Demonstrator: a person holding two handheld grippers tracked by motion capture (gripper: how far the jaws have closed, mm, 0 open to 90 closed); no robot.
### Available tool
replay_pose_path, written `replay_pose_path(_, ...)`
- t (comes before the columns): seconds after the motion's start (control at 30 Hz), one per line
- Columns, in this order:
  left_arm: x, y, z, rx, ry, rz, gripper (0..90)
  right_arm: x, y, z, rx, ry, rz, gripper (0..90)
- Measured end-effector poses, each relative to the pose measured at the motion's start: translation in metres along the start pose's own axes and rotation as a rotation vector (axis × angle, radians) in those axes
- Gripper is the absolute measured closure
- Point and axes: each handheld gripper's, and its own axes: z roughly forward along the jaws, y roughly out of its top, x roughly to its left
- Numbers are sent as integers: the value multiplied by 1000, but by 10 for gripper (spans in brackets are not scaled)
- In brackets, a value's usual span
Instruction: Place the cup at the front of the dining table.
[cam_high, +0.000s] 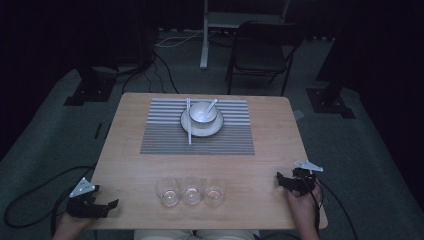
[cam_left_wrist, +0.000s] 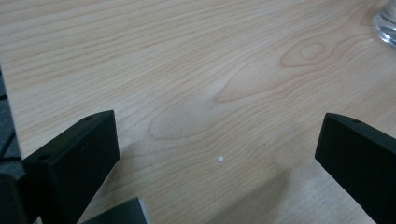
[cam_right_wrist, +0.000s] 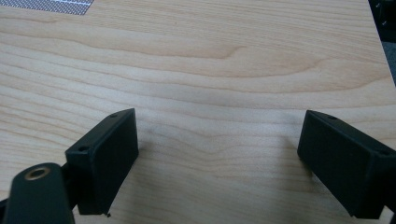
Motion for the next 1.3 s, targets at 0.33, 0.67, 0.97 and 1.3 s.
replay_pose_path(0.33,-9,11,-1,-17,-34,30,0,0,0,0,0,0,0,118)
replay_pose_path(0.67,-18,24,1,-41,-64,55,0,0,0,0,0,0,0,117)
replay_pose_path(0.97,-29,41,6,-53,-109,94,5,0,0,0,0,0,0,118)
replay_pose_path(1.3,-44,62,11,-66,-169,142,5,0,0,0,0,0,0,118)
